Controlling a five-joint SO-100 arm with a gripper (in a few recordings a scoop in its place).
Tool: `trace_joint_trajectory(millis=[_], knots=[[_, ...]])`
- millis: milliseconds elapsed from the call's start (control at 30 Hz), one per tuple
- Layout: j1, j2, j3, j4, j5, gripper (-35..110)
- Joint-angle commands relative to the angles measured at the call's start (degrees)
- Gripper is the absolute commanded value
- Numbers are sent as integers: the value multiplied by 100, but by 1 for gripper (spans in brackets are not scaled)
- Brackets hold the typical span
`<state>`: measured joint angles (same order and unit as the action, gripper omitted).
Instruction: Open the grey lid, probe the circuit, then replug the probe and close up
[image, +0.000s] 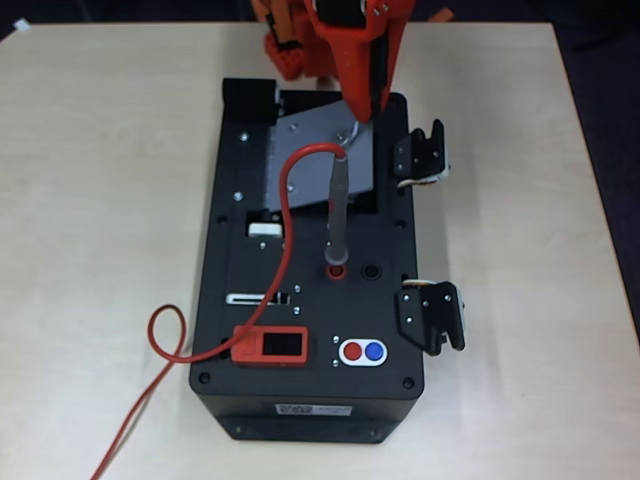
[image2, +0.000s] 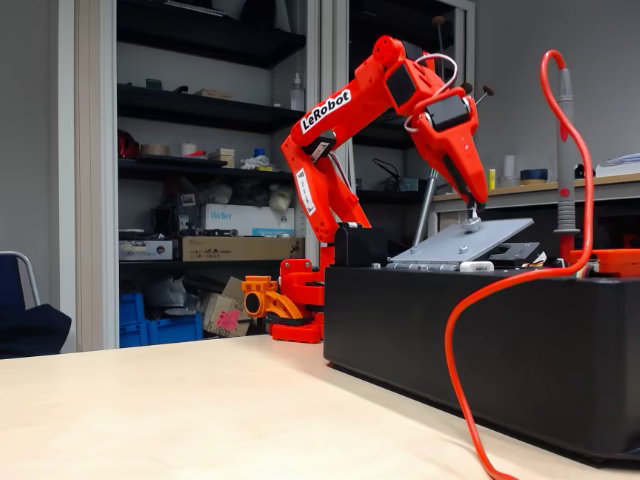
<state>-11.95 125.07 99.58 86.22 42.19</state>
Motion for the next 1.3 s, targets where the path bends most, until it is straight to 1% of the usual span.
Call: trace_joint_trajectory(millis=[0, 267, 767, 1033, 1133, 1267], knots=[[220, -35, -501, 193, -123, 0], [940, -246, -976, 255, -492, 0], [1951, -255, -1046, 132, -703, 0], [2742, -70, -835, 97, -905, 0], [3015, 0, -598, -70, -967, 0], [3243, 185, 18, -633, -1063, 3]])
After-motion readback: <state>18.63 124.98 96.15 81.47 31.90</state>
